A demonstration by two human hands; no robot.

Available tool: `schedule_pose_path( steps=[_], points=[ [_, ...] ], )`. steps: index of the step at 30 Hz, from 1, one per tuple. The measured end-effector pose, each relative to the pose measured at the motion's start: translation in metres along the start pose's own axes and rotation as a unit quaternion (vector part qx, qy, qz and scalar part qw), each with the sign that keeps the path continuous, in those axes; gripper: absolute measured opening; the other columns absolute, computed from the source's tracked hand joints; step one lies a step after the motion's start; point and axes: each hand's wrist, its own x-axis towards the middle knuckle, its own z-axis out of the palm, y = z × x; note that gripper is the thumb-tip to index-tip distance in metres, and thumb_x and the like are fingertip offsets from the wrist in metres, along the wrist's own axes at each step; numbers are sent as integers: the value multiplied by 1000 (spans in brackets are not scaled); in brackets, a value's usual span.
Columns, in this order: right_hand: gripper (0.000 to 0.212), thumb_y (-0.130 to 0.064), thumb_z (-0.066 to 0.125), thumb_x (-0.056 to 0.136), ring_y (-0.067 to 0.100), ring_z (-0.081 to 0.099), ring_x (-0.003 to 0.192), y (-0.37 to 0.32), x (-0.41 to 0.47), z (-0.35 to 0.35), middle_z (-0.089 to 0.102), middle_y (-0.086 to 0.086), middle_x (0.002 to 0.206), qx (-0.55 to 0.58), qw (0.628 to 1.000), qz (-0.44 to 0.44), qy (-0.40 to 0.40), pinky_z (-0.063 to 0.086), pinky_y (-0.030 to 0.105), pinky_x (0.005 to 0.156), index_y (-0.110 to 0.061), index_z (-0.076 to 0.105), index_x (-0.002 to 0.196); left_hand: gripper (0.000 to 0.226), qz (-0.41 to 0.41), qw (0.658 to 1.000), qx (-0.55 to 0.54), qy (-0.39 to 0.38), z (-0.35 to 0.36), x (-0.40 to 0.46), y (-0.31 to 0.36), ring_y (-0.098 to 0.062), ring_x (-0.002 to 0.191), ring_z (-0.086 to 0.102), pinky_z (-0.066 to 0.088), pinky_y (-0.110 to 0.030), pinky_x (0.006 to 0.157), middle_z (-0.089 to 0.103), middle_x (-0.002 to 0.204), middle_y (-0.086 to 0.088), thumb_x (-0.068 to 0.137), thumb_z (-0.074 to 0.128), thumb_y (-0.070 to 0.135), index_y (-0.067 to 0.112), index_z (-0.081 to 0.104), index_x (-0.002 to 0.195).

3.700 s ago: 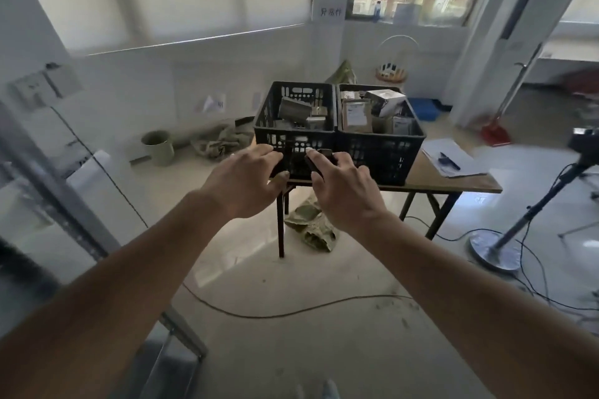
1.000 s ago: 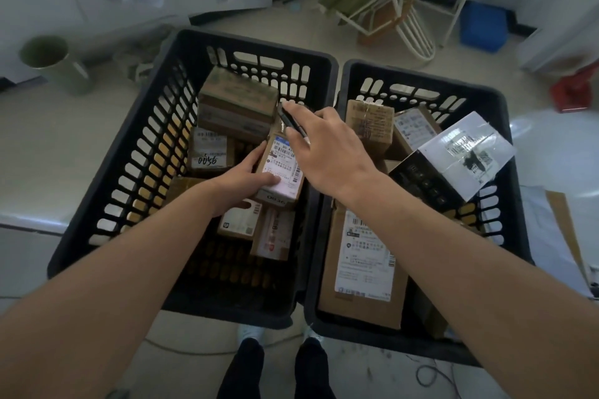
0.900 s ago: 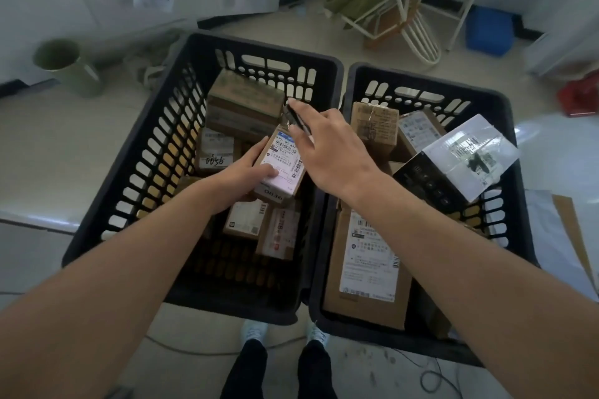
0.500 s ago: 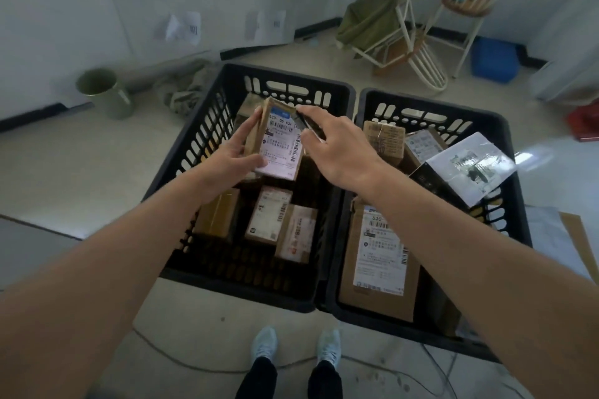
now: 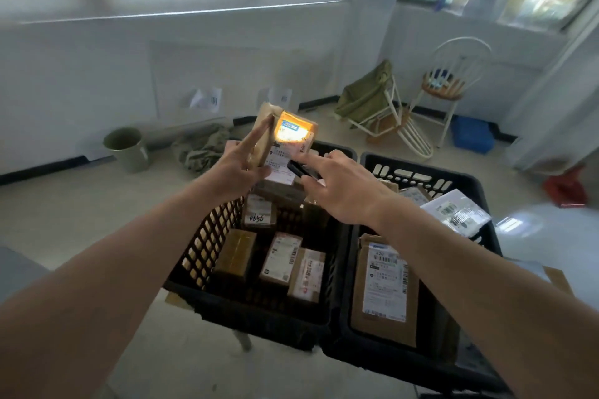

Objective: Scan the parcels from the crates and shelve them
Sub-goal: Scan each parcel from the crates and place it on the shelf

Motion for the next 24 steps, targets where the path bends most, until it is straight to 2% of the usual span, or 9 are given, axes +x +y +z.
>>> schedule_pose_path(
  steps=[3,5,9,10,13,17,19,22,24],
  points=[
    [52,-49,39,111,34,55,124,-12,-7,-9,50,8,135,-9,1000,1,2,47,50,108,-51,29,163,97,12,1000,4,4,-15,-4,12,-34,126,50,54,-49,106,30,143,-9,100,65,8,75,17,150],
    [51,-51,40,111,33,54,126,-20,-13,-15,50,7,137,-8,1000,3,-1,47,50,109,-52,31,162,99,25,1000,4,4,-23,-6,17,-37,126,52,54,-57,106,31,145,-12,99,65,5,78,19,147],
    [50,-51,42,110,28,53,128,-32,-24,-25,50,2,135,-8,1000,-5,-20,44,46,111,-54,33,160,95,47,999,-12,7,-33,-12,26,-20,114,57,56,-52,104,32,144,-5,101,61,-1,69,24,153],
    [50,-51,42,110,26,52,128,-35,-27,-27,50,1,134,-10,1000,-7,-25,43,44,111,-54,33,160,95,50,999,-14,8,-35,-13,26,-20,115,57,55,-52,106,32,145,-5,101,60,-2,68,24,154],
    [49,-48,43,111,22,52,126,-43,-34,-34,50,1,135,-11,999,-8,-36,41,39,108,-53,36,159,99,61,998,2,16,-44,-12,25,-35,127,58,58,-57,101,32,153,-16,99,63,1,79,22,145],
    [47,-43,44,112,16,50,120,-50,-43,-38,46,-5,126,-7,999,-5,-47,38,34,100,-48,39,159,102,82,997,13,9,-52,-9,24,-34,122,61,61,-52,97,39,151,-20,99,64,2,80,18,145],
    [47,-44,45,112,19,51,128,-52,-45,-39,51,-2,133,-11,998,-3,-55,38,35,103,-48,41,159,102,84,996,14,13,-55,-9,24,-35,121,61,59,-54,100,40,149,-19,98,66,4,78,16,148],
    [47,-43,46,112,19,48,140,-55,-48,-41,52,-1,154,-13,998,-5,-60,37,38,113,-46,42,158,102,86,996,22,12,-60,-8,22,-39,127,59,54,-60,105,41,152,-20,98,66,3,72,15,153],
    [47,-42,47,111,19,47,143,-57,-50,-42,51,-2,157,-11,998,-6,-60,37,41,117,-46,43,158,101,87,996,26,11,-61,-9,21,-40,128,59,52,-62,107,46,149,-20,98,66,3,68,14,155]
  ],
)
